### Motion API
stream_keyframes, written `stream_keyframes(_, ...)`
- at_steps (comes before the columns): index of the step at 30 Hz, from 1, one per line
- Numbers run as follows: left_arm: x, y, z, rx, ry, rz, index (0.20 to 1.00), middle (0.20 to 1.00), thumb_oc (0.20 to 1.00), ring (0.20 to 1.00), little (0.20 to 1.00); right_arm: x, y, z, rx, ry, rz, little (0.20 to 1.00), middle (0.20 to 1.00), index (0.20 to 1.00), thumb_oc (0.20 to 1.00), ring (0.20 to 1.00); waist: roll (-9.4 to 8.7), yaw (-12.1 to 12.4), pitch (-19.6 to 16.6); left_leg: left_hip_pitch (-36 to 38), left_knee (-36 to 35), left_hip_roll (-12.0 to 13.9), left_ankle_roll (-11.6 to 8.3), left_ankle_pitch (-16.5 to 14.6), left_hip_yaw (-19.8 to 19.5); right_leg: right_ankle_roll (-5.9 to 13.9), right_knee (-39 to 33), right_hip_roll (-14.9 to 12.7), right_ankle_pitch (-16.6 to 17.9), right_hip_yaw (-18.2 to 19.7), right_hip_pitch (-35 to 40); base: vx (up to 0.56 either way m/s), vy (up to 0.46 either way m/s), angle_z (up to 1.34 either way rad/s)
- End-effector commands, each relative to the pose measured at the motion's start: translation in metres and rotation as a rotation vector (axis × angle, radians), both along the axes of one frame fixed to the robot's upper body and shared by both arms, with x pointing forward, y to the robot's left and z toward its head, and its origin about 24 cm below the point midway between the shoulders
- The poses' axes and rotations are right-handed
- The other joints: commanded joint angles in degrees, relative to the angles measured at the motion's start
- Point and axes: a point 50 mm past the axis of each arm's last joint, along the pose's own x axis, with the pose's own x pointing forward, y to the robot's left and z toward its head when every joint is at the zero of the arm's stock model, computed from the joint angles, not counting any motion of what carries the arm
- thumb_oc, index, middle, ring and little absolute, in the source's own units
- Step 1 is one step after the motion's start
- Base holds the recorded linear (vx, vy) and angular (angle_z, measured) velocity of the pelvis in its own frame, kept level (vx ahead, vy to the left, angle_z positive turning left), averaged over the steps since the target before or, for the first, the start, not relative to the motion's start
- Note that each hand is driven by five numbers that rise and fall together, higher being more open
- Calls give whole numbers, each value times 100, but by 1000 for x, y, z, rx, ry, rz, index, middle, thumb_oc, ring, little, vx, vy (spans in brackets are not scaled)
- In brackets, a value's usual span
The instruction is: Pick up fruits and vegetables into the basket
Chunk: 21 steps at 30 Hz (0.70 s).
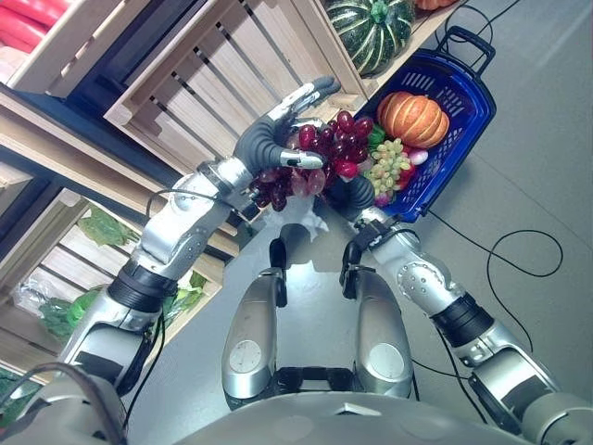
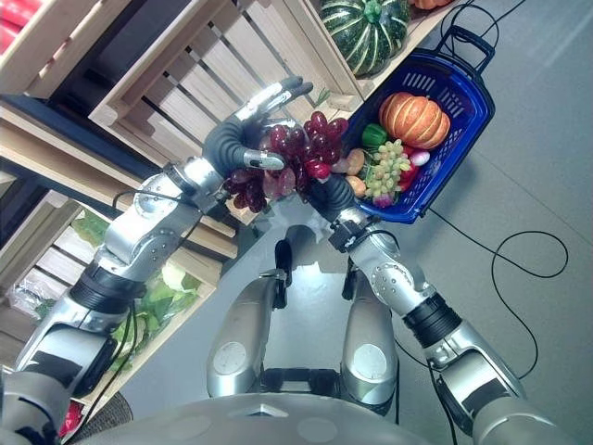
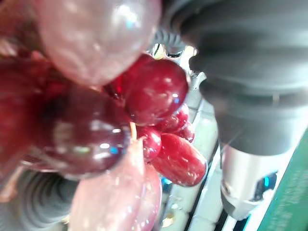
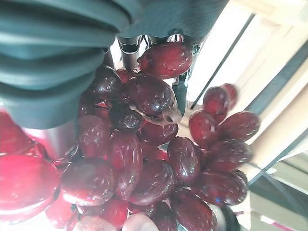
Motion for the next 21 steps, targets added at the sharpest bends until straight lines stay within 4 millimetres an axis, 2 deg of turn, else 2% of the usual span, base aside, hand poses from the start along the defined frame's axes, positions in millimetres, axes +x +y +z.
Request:
stream_keyframes(1,-29,-16,-5,-118,-78,-28,1000,1000,1000,1000,1000,-17,23,100,381,-420,165,200,200,200,200,200,194,-18,-281,49,118,-417,498,-535,408,57,-356,243,-9,-146,257,7,-92,2)
stream_keyframes(5,-34,16,12,-280,-212,125,1000,1000,1000,1000,1000,-17,7,106,456,-467,103,200,200,200,200,200,183,112,-281,31,186,-417,474,-562,333,29,-317,231,-47,-240,301,8,-111,4)
stream_keyframes(8,-36,27,14,-338,-241,201,1000,1000,1000,1000,1000,-17,-2,109,481,-492,74,200,200,200,200,200,157,154,-281,15,216,-404,462,-573,315,18,-320,230,-53,-275,322,1,-86,4)
stream_keyframes(13,-32,41,4,-415,-189,342,1000,1000,1000,1000,1000,-20,-16,112,531,-546,29,200,200,200,200,200,84,179,-281,-25,269,-366,443,-595,308,5,-290,252,-71,-305,313,-5,-99,2)
stream_keyframes(21,-28,57,-17,-366,-122,518,1000,1000,1000,1000,1000,-21,-38,117,587,-613,-42,200,200,200,200,200,33,202,-281,-106,406,-316,434,-642,312,-28,-154,269,-114,-342,257,2,-74,5)
